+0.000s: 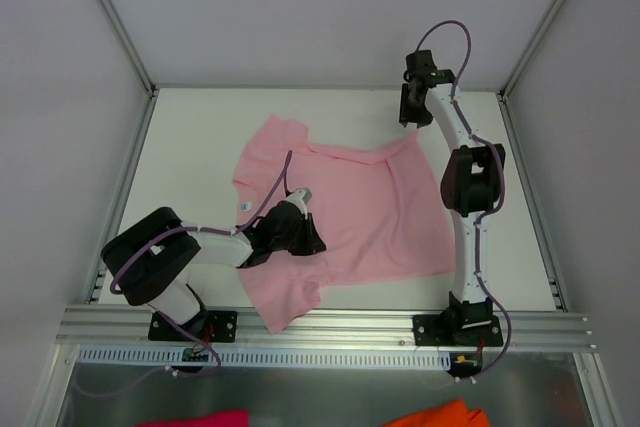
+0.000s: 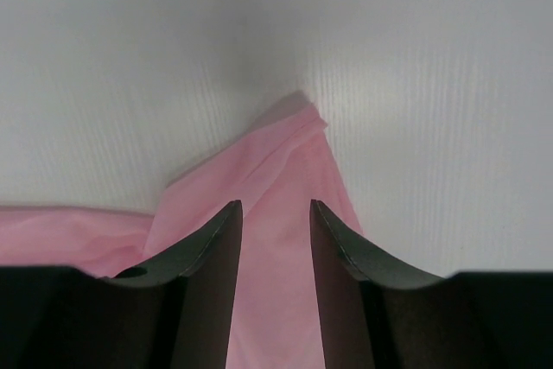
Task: Fold and stack the t-shirts
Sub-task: Flatten out the tshirt
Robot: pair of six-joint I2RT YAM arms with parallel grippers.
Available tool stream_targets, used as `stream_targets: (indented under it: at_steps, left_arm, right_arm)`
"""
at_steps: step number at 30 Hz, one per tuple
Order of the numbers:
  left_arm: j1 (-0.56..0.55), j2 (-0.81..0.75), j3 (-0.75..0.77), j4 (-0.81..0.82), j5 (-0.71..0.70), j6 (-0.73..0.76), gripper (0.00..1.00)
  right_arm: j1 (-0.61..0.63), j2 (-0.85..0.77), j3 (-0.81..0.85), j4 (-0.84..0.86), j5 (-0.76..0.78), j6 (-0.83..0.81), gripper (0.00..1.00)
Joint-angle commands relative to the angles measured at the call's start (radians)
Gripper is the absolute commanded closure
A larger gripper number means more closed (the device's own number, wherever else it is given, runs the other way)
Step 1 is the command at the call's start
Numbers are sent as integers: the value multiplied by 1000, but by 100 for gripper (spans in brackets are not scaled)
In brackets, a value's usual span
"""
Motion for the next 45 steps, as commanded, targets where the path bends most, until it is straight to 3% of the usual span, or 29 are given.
stream_targets:
  at_steps: [1,6,13,14,15,16,23,29,39,40,43,45]
  left_arm:
    - [-19,8,-9,-66,-30,21,100]
    - [-25,-1,-17,-63,-31,23,100]
    - [-37,-9,-23,-61,-39,23,100]
    - [-37,-10,-24,-61,-39,23,100]
    - [-39,-10,-27,-60,-40,23,100]
    - [-39,-12,-29,-60,-42,21,100]
    - [-53,-1,-31,-51,-40,21,100]
    - [-60,2,-32,-63,-48,23,100]
    - [-83,-3,-40,-77,-68,14,100]
    - [-88,-6,-40,-84,-74,12,100]
    - [-100,-20,-44,-96,-85,12,100]
    - [-106,-27,-46,-97,-91,12,100]
  right_arm:
    - [-6,76,117,-104,122,32,59]
    - [-16,166,191,-125,99,48,60]
    - [-43,171,143,-96,26,82,69]
    - [-46,169,137,-92,4,83,75]
    - [-48,169,134,-87,3,82,93]
    - [-49,168,131,-87,3,82,99]
    - [-48,55,-14,75,100,34,99]
    - [-43,-97,-236,478,86,-75,99]
    - [-16,-112,-251,703,12,-173,99]
    - [-10,-102,-239,698,65,-184,75]
    - [59,-75,-214,683,232,-303,27]
    - [85,-76,-243,716,297,-365,26]
